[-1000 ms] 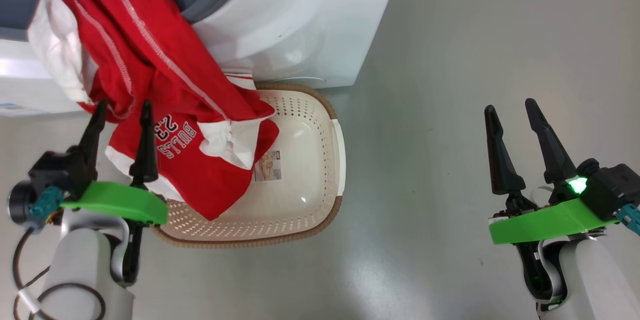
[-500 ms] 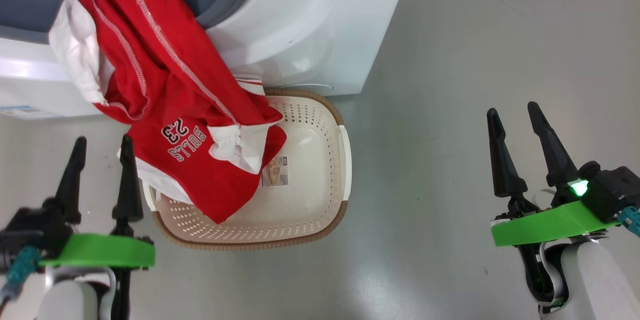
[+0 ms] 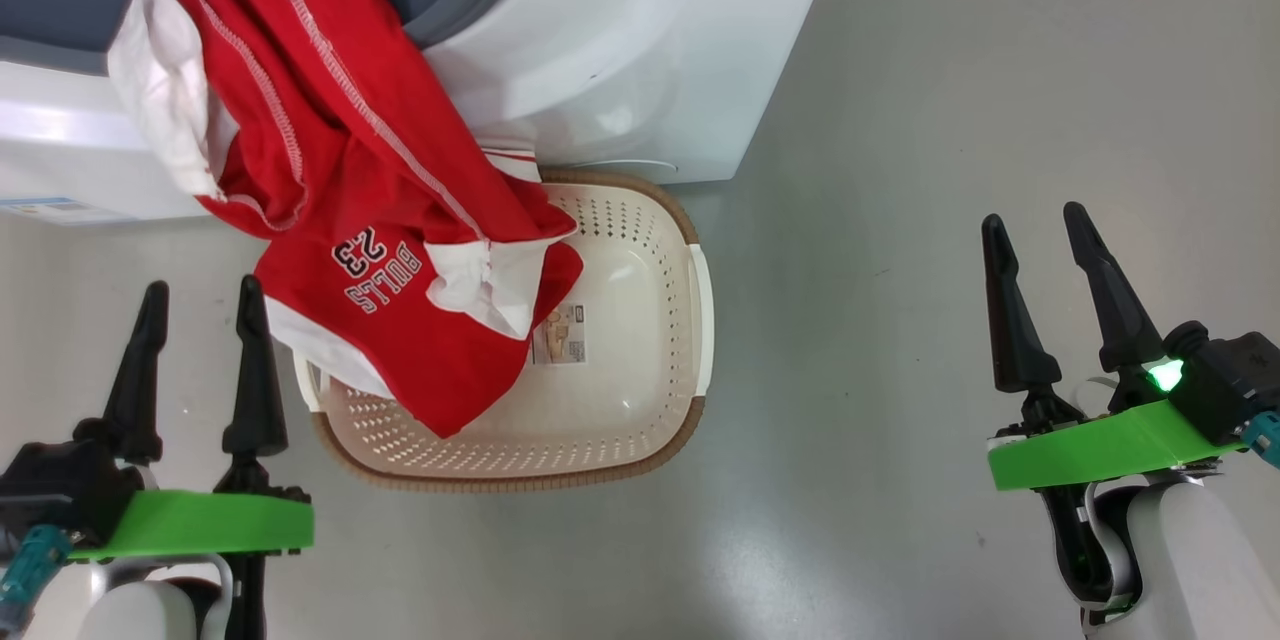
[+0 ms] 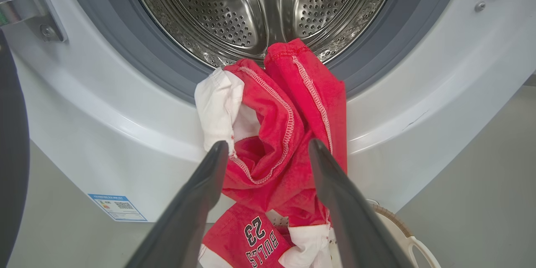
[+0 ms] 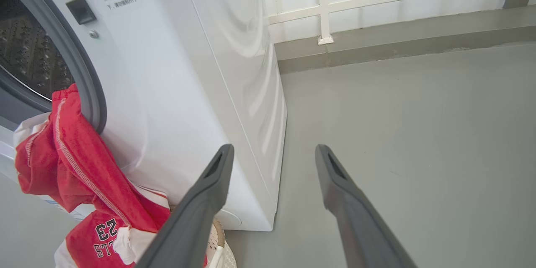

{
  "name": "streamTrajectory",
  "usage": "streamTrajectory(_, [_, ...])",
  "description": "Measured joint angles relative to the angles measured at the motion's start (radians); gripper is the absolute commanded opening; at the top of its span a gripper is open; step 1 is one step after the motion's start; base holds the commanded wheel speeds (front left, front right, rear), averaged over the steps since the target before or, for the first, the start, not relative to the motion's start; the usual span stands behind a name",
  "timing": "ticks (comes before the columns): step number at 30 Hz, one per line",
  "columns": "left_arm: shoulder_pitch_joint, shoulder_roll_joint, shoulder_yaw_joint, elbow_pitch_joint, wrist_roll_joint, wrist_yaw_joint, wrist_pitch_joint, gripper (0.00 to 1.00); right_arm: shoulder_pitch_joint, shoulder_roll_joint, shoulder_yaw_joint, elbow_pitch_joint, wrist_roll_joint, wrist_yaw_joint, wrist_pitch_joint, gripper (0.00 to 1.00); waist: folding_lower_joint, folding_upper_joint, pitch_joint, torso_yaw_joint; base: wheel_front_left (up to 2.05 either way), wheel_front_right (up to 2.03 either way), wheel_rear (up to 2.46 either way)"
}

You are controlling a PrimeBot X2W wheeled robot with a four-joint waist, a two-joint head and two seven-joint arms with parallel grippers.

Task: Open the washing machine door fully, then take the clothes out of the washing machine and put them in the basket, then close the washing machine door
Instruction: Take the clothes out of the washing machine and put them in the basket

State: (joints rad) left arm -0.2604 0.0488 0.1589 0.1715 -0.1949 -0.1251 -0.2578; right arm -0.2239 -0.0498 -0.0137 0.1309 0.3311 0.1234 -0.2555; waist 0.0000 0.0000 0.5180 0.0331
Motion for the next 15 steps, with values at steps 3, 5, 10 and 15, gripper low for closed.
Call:
streamTrajectory(3, [-0.006, 0.000, -0.001, 0.001, -0.001, 0.000, 0.000, 1.00, 0.000, 0.000, 0.000, 0.001, 0.000, 0.000, 0.000, 1.00, 0.0000, 0.0000, 0.002, 0.001, 0.00, 0.00, 0.00])
streamTrajectory(5, [-0.015, 0.000, -0.002, 0.006, -0.003, 0.000, 0.000, 1.00, 0.000, 0.000, 0.000, 0.001, 0.000, 0.000, 0.000, 1.00, 0.0000, 0.0000, 0.004, 0.001, 0.00, 0.00, 0.00])
streamTrajectory(10, [-0.082, 0.008, -0.018, 0.073, -0.048, 0.000, 0.000, 1.00, -0.001, 0.000, 0.001, 0.002, 0.000, 0.000, 0.000, 1.00, 0.0000, 0.0001, 0.010, -0.002, 0.00, 0.00, 0.00])
streamTrajectory(15, [-0.185, 0.042, -0.050, 0.170, -0.086, 0.000, 0.000, 1.00, -0.002, 0.000, 0.005, 0.001, 0.000, 0.000, 0.000, 1.00, 0.0000, 0.0000, 0.025, -0.006, 0.00, 0.00, 0.00])
